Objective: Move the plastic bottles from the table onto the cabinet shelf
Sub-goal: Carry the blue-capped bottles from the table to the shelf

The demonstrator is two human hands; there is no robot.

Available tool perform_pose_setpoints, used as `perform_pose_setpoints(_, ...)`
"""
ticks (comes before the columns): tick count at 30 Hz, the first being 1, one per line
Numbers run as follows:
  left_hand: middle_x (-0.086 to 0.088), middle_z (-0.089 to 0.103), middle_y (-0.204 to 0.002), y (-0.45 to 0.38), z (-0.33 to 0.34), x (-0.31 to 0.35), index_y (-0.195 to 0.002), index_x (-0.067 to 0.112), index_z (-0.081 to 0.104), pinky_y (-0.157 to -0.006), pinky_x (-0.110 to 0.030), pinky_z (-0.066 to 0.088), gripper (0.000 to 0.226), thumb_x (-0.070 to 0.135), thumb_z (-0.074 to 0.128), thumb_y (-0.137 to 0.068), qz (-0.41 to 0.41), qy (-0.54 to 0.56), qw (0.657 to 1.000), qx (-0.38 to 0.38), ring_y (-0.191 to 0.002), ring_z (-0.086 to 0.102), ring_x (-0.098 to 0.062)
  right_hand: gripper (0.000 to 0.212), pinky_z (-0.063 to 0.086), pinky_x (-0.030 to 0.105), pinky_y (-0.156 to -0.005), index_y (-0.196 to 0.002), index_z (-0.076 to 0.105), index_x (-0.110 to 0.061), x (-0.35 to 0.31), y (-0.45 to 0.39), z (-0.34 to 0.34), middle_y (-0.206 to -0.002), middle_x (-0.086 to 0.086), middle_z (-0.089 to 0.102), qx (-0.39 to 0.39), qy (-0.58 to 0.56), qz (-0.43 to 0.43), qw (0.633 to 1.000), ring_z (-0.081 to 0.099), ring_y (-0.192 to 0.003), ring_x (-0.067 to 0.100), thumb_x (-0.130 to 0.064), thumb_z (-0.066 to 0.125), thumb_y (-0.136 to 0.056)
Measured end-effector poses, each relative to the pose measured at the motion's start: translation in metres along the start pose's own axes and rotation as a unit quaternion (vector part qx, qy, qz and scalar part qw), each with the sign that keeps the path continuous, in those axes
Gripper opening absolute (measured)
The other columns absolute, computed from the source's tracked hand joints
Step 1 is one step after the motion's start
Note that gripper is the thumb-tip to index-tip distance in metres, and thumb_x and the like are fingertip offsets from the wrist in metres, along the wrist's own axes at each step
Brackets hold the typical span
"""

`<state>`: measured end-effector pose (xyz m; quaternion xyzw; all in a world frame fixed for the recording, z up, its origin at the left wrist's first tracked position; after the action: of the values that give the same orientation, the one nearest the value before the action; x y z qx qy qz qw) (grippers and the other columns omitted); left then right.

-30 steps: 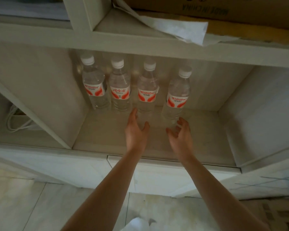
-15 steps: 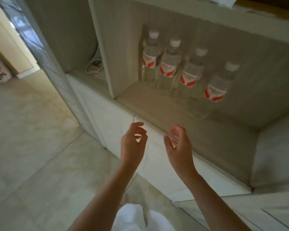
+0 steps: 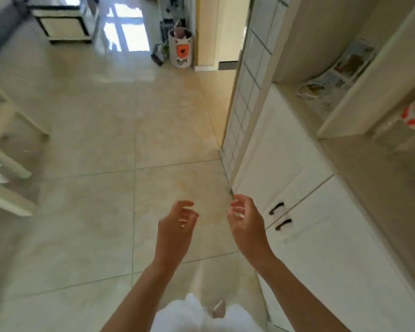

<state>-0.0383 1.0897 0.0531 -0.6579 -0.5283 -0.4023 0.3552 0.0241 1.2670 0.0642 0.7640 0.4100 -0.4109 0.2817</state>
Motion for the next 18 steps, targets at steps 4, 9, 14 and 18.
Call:
perform_pose_setpoints(4, 0.007, 0.073, -0.078, 0.016, -0.089, -0.054, -0.101, 0.022, 0.062, -0.066, -0.018, 0.056, 0.019, 0.008, 0.064, -0.088, -0.044, -0.042, 0.996, 0.069, -0.070, 0.069, -0.001, 0.031, 0.054, 0.034, -0.086, -0.121, 0.053, -0.016, -0.042, 0.010, 0.092, -0.102, -0.001, 0.062, -0.087, 0.030, -0.049, 0.995, 0.062, -0.097, 0.015, -0.018, 0.058, -0.091)
perform_pose_setpoints(9, 0.003, 0.072, -0.077, 0.050, -0.218, -0.127, -0.101, 0.017, 0.064, -0.065, -0.013, 0.053, 0.015, 0.009, 0.063, -0.089, -0.130, -0.075, 0.979, 0.135, -0.071, 0.068, -0.005, 0.030, 0.055, 0.035, -0.086, -0.120, 0.054, -0.013, -0.098, 0.048, 0.227, -0.101, 0.001, 0.063, -0.210, 0.054, -0.092, 0.972, 0.063, -0.094, 0.015, -0.017, 0.060, -0.091)
perform_pose_setpoints(14, 0.008, 0.069, -0.080, 0.093, -0.327, -0.188, -0.101, 0.020, 0.064, -0.064, -0.009, 0.049, 0.011, 0.016, 0.062, -0.090, -0.222, -0.082, 0.950, 0.203, -0.073, 0.065, -0.002, 0.029, 0.054, 0.034, -0.085, -0.120, 0.054, -0.015, -0.146, 0.093, 0.348, -0.101, -0.002, 0.063, -0.316, 0.060, -0.123, 0.939, 0.064, -0.097, 0.016, -0.018, 0.059, -0.091)
perform_pose_setpoints(18, 0.008, 0.069, -0.082, 0.126, -0.393, -0.219, -0.100, 0.022, 0.064, -0.064, -0.007, 0.047, 0.010, 0.018, 0.061, -0.091, -0.277, -0.068, 0.916, 0.281, -0.076, 0.064, 0.002, 0.030, 0.053, 0.032, -0.085, -0.120, 0.053, -0.016, -0.184, 0.130, 0.432, -0.100, -0.003, 0.063, -0.393, 0.066, -0.162, 0.903, 0.064, -0.097, 0.015, -0.019, 0.059, -0.091)
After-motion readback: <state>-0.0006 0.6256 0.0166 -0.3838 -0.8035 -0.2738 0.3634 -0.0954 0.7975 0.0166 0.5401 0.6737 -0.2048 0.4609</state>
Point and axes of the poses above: each hand's wrist, its own y-axis away from the middle knuckle, its own z-axis out of the palm, x = y × z, the point moved 7 cm from there along -y, towards the middle knuckle
